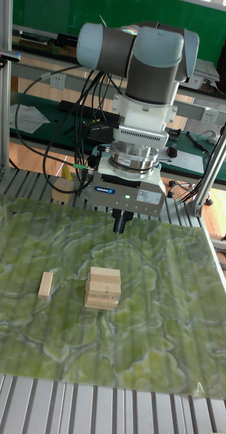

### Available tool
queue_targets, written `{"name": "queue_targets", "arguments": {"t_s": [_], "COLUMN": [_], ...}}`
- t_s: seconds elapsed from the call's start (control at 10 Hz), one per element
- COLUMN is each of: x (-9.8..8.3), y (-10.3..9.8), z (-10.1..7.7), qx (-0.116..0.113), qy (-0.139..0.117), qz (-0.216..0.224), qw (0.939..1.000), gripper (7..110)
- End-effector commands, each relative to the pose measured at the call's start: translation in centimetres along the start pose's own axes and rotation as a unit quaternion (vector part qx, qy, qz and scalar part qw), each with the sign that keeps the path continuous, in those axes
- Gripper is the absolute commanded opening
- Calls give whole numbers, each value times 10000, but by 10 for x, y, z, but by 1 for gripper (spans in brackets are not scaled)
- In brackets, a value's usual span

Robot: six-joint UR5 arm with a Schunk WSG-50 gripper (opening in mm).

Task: Play Jenga

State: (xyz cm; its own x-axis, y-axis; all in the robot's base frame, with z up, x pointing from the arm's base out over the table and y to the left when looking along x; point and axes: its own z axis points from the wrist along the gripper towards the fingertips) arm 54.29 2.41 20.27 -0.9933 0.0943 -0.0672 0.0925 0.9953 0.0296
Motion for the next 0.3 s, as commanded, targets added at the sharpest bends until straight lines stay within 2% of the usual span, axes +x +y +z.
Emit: {"name": "queue_targets", "arguments": {"t_s": [0.0, 0.2], "x": [3, 4], "y": [13, 10], "z": [-4, -4], "qx": [-117, -69], "qy": [20, 46], "qz": [-3, -44], "qw": [9999, 10000], "gripper": [7, 7]}}
